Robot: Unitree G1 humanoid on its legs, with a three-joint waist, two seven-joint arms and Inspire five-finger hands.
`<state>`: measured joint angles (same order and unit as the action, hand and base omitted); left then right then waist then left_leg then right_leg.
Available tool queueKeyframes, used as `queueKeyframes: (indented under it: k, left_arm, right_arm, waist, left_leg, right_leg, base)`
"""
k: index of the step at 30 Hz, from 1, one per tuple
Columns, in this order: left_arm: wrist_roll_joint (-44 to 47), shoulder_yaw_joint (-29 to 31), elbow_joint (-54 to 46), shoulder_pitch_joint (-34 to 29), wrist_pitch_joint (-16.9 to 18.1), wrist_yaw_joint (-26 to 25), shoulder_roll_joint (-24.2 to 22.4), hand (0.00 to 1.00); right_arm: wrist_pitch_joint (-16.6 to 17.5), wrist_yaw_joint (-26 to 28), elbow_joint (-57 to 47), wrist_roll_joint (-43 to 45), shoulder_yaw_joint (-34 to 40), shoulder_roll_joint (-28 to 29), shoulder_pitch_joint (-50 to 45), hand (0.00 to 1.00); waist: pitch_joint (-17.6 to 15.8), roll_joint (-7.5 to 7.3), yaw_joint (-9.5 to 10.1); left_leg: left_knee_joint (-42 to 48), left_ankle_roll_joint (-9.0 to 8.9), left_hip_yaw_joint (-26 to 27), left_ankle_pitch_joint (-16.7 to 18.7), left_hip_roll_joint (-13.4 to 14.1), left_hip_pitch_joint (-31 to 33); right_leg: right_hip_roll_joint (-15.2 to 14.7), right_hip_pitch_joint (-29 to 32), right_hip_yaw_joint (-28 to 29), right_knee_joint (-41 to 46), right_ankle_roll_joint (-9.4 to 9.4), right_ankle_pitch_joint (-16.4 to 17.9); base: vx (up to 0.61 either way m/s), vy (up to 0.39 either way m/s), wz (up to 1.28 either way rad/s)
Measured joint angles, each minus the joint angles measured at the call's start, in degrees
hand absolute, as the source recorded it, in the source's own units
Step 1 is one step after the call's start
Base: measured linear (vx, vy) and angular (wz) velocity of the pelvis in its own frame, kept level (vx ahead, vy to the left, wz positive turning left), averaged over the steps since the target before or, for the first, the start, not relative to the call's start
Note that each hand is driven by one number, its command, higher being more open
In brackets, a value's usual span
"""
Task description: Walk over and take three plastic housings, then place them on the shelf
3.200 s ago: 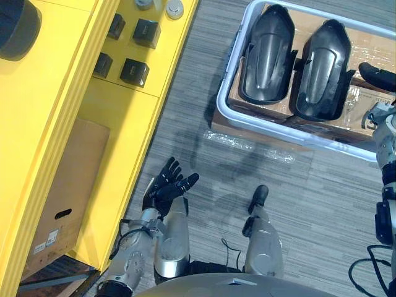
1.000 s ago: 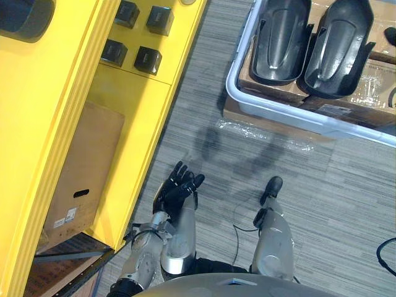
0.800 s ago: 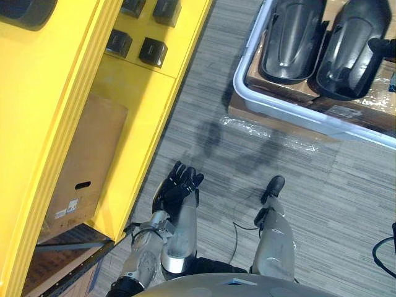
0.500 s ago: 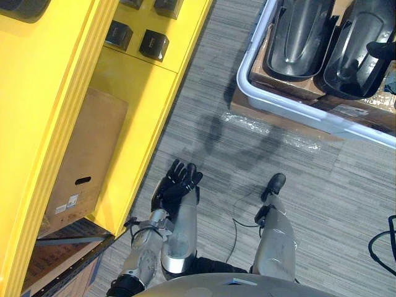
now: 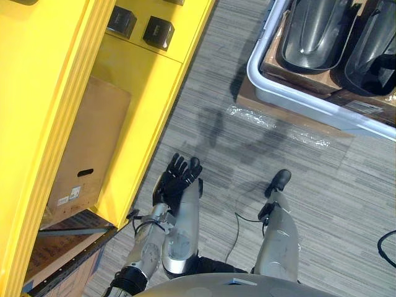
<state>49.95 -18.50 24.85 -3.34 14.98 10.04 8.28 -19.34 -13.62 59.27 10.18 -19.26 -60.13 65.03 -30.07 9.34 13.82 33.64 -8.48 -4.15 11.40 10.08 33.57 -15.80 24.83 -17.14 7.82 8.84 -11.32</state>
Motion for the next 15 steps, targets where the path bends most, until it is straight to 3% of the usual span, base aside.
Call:
queueKeyframes:
  k: [3, 9, 11, 15]
  left_arm:
    - [0.0, 0.0, 0.0, 0.1, 0.0, 0.1, 0.0, 1.0]
    - [0.0, 0.0, 0.0, 0.1, 0.0, 0.3, 0.0, 1.0]
    - [0.3, 0.3, -0.2, 0.1, -0.2, 0.3, 0.0, 1.0]
    - [1.2, 0.7, -0.8, 0.0, -1.1, 0.4, 0.0, 1.0]
  right_arm:
    - [-1.5, 1.7, 1.0, -1.2, -0.8, -0.2, 1.0, 0.0]
    - [-4.7, -1.2, 3.1, -9.1, -1.7, -0.4, 1.2, 0.0]
    - [-7.4, -1.9, 3.0, -14.4, -3.0, -0.4, 1.2, 0.0]
    - [-11.9, -1.6, 3.8, -15.2, -2.9, -0.4, 1.3, 0.0]
  waist:
    - [0.0, 0.01, 0.27]
    - [0.1, 0.12, 0.45]
    - [0.2, 0.35, 0.61]
    - [0.4, 0.54, 0.86]
  left_leg:
    - [0.2, 0.03, -0.4, 0.0, -0.2, 0.3]
    - [0.3, 0.02, -0.6, 0.1, -0.3, 0.5]
    - [0.4, 0.02, -0.6, 0.1, -0.3, 0.4]
    - [0.4, 0.08, -0.6, 0.1, -0.3, 0.0]
  right_leg:
    - [-0.1, -0.1, -0.2, 0.0, 0.0, 0.0]
    - [-0.1, -0.1, -0.5, 0.0, 0.0, 0.0]
    - [-0.1, -0.1, -0.5, 0.1, 0.0, 0.0]
    - [-0.1, -0.6, -0.6, 0.1, 0.0, 0.0]
  base:
    - [0.0, 0.05, 0.06]
    - [0.02, 0.043, 0.02]
    - [0.03, 0.049, 0.01]
    - [0.01, 0.047, 0.01]
